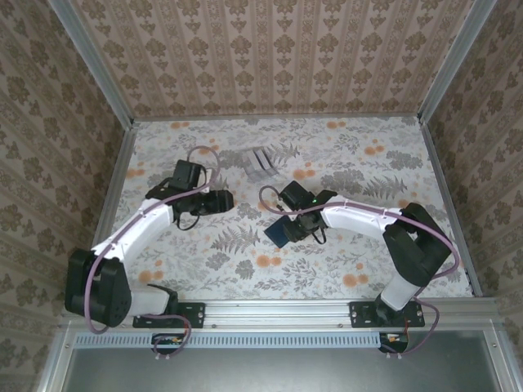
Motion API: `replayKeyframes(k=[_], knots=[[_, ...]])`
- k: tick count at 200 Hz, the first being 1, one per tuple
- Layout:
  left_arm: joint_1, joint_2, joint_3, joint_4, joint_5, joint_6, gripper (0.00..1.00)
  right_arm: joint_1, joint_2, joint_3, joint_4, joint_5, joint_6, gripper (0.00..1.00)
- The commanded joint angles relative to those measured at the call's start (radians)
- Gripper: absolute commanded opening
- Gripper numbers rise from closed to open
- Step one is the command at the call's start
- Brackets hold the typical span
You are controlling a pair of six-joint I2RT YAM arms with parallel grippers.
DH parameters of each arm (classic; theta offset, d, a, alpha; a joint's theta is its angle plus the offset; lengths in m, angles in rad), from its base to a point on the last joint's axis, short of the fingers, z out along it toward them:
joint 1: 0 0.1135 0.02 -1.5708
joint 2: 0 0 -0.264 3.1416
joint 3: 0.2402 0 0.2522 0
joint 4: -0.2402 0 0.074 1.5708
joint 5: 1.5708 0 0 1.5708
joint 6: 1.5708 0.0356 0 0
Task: Put the credit cards into the card holder
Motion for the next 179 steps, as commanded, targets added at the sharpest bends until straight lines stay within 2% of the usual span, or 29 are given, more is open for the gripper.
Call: replayKeyframes(k=[1, 8, 20, 39, 59, 69, 83, 106, 138, 179], knots=[[-0.052, 0.059, -0.019, 0.082, 0.055, 0.006, 0.68, -0.044, -0.069, 0.025, -0.064, 0.154, 0.081, 0.44], [-0.054, 0.081, -0.014, 0.094, 0.061, 0.008, 0.68, -0.058, -0.085, 0.030, -0.076, 0.152, 0.135, 0.45], [-0.106, 0.121, -0.005, 0.117, 0.071, 0.006, 0.67, -0.072, -0.112, 0.023, -0.086, 0.129, 0.225, 0.46], [-0.147, 0.185, 0.011, 0.159, 0.093, 0.009, 0.67, -0.084, -0.168, -0.019, -0.075, 0.039, 0.409, 0.46], [-0.179, 0.257, 0.039, 0.205, 0.143, 0.020, 0.67, -0.101, -0.193, -0.011, -0.132, 0.015, 0.472, 0.49], [-0.193, 0.295, 0.057, 0.224, 0.172, 0.028, 0.66, -0.154, -0.203, -0.023, -0.134, -0.066, 0.508, 0.49], [-0.211, 0.349, 0.090, 0.234, 0.205, 0.044, 0.66, -0.248, -0.234, -0.113, -0.016, -0.246, 0.613, 0.49], [-0.233, 0.440, 0.160, 0.200, 0.255, 0.091, 0.63, -0.330, -0.256, -0.261, 0.206, -0.385, 0.823, 0.48], [-0.260, 0.500, 0.206, 0.184, 0.304, 0.109, 0.59, -0.309, -0.249, -0.349, 0.405, -0.418, 0.992, 0.47], [-0.271, 0.553, 0.219, 0.143, 0.350, 0.092, 0.52, -0.274, -0.199, -0.365, 0.458, -0.398, 1.011, 0.46]])
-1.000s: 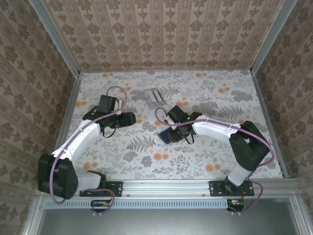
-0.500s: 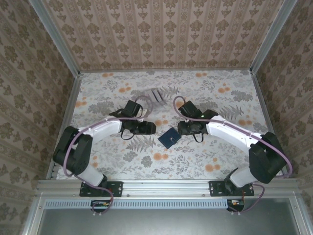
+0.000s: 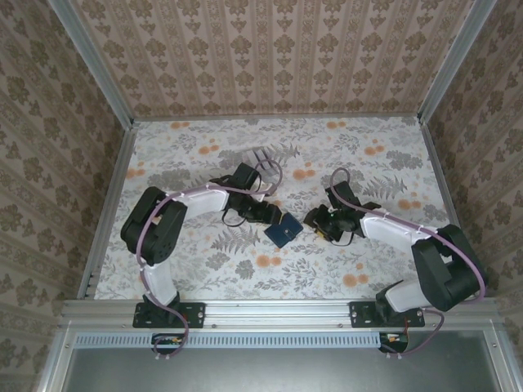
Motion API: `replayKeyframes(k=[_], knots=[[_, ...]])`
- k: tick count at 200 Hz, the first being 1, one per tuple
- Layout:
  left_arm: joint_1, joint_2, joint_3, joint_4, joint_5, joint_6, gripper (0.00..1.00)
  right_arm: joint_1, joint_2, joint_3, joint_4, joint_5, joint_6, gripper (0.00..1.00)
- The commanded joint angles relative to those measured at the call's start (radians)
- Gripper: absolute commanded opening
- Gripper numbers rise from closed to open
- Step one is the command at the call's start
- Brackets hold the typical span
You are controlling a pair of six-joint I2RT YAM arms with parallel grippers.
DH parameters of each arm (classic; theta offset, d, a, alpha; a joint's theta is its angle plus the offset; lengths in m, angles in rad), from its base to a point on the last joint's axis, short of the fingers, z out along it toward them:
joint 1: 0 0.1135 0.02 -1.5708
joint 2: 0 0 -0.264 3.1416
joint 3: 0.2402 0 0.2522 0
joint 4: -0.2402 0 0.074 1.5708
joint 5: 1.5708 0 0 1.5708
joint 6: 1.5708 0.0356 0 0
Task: Put the credit cards into the card holder
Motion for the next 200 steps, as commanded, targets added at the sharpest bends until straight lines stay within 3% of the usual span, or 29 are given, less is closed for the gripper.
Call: replayKeyframes(k=[1, 67, 166, 200], knots=[[-0.010, 0.022, 0.016, -0.045, 0.054, 0.020, 0.52, 0.012, 0.033, -0.020, 0.100, -0.035, 0.083, 0.46], [-0.025, 0.047, 0.011, -0.024, 0.067, -0.038, 0.39, 0.039, 0.145, -0.013, 0.178, -0.056, 0.108, 0.45], [-0.036, 0.053, -0.022, 0.044, 0.116, -0.124, 0.37, 0.083, 0.300, 0.097, 0.281, -0.081, 0.039, 0.30], [-0.013, 0.052, -0.043, 0.081, 0.152, -0.146, 0.11, 0.084, 0.320, 0.086, 0.345, -0.099, 0.037, 0.29]])
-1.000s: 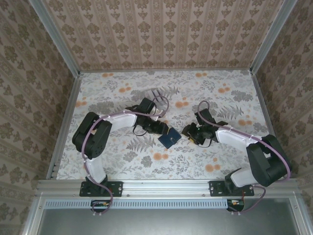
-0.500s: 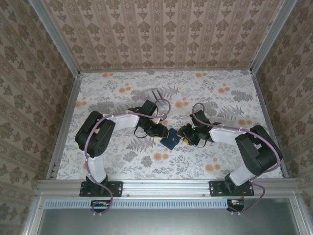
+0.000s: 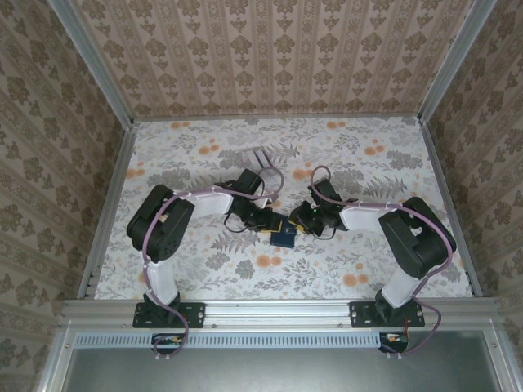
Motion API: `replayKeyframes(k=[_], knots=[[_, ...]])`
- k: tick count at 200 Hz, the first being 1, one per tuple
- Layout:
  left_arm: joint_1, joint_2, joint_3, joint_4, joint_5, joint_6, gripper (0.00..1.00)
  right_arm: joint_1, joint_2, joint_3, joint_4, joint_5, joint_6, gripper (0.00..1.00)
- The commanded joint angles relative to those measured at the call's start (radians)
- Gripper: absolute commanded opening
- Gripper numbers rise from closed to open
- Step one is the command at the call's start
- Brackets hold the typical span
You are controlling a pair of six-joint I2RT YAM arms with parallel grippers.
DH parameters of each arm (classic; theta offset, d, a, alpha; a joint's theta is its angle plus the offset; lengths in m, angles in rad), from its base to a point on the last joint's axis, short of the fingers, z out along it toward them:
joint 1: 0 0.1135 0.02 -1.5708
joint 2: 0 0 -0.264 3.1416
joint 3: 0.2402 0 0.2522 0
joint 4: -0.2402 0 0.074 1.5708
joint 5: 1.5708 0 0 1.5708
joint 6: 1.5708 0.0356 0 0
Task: Put the credit cards into the card holder
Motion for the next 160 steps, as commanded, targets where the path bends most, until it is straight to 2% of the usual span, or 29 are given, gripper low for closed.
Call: replayKeyframes(k=[1, 22, 54, 73, 97, 127, 160], knots=[[0.008, 0.011, -0.014, 0.065, 0.065, -0.020, 0.10, 0.020, 0.049, 0.005, 0.096, -0.034, -0.022, 0.29], [0.026, -0.015, -0.022, 0.078, 0.067, -0.061, 0.00, 0.020, 0.017, 0.004, 0.067, -0.018, -0.049, 0.32], [0.051, -0.074, -0.033, 0.143, 0.083, -0.160, 0.00, 0.022, -0.090, -0.009, -0.019, 0.024, -0.187, 0.39], [0.056, -0.087, -0.045, 0.191, 0.082, -0.227, 0.00, 0.022, -0.163, -0.042, -0.023, 0.046, -0.239, 0.39], [0.056, -0.088, -0.052, 0.222, 0.091, -0.286, 0.00, 0.030, -0.215, -0.024, -0.112, 0.070, -0.349, 0.39], [0.058, -0.097, -0.048, 0.214, 0.101, -0.291, 0.00, 0.050, -0.216, 0.003, -0.170, 0.055, -0.444, 0.38], [0.061, -0.102, -0.052, 0.260, 0.135, -0.337, 0.00, 0.074, -0.178, 0.051, -0.223, 0.098, -0.492, 0.38]])
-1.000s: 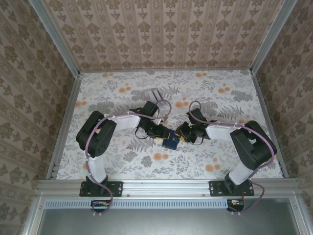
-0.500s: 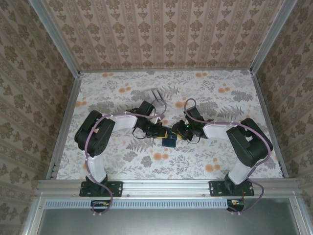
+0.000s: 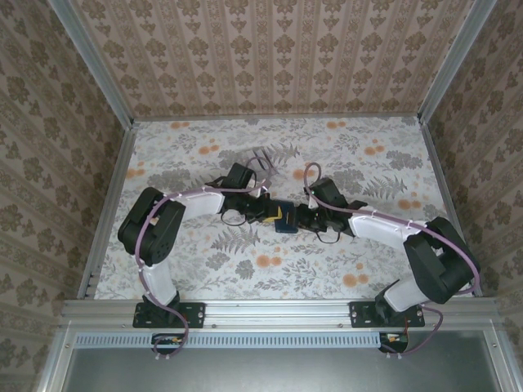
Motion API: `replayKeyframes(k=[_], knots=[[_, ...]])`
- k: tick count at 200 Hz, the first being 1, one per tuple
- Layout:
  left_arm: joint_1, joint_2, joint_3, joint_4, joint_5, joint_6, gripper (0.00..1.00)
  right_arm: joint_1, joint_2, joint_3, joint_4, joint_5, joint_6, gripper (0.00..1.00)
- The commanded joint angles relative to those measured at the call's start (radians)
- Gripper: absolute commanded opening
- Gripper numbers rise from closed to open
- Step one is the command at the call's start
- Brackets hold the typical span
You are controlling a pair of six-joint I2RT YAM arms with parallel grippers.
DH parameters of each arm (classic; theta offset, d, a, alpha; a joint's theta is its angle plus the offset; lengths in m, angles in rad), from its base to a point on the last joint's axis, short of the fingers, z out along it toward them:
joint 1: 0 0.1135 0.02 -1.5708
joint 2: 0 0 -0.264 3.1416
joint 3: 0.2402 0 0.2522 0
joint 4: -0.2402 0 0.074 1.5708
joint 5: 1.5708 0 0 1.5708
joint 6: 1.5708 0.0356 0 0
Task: Put the credit cards into the card holder
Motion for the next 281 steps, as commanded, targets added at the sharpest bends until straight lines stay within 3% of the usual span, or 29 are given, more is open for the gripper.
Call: replayKeyframes(k=[1, 104, 149, 167, 226, 246, 281], knots=[[0.009, -0.041, -0.010, 0.055, 0.056, -0.054, 0.00, 0.016, 0.028, 0.056, -0.069, 0.042, -0.081, 0.38], [0.001, 0.000, 0.023, 0.107, 0.146, -0.134, 0.00, 0.043, 0.142, 0.170, -0.134, 0.249, -0.137, 0.40], [-0.003, 0.013, 0.039, 0.081, 0.175, -0.126, 0.00, 0.043, 0.143, 0.183, -0.164, 0.358, -0.123, 0.32], [0.000, 0.012, 0.043, 0.059, 0.178, -0.115, 0.00, 0.044, 0.155, 0.184, -0.163, 0.350, -0.122, 0.28], [0.046, -0.005, 0.051, -0.074, 0.108, 0.000, 0.00, 0.038, 0.050, 0.113, -0.144, 0.301, -0.060, 0.00], [0.060, 0.002, 0.067, -0.170, 0.059, 0.099, 0.00, 0.024, 0.010, 0.074, -0.117, 0.269, -0.019, 0.00], [0.073, 0.026, 0.063, -0.190, 0.041, 0.136, 0.40, 0.004, -0.005, 0.046, -0.077, 0.184, 0.011, 0.00]])
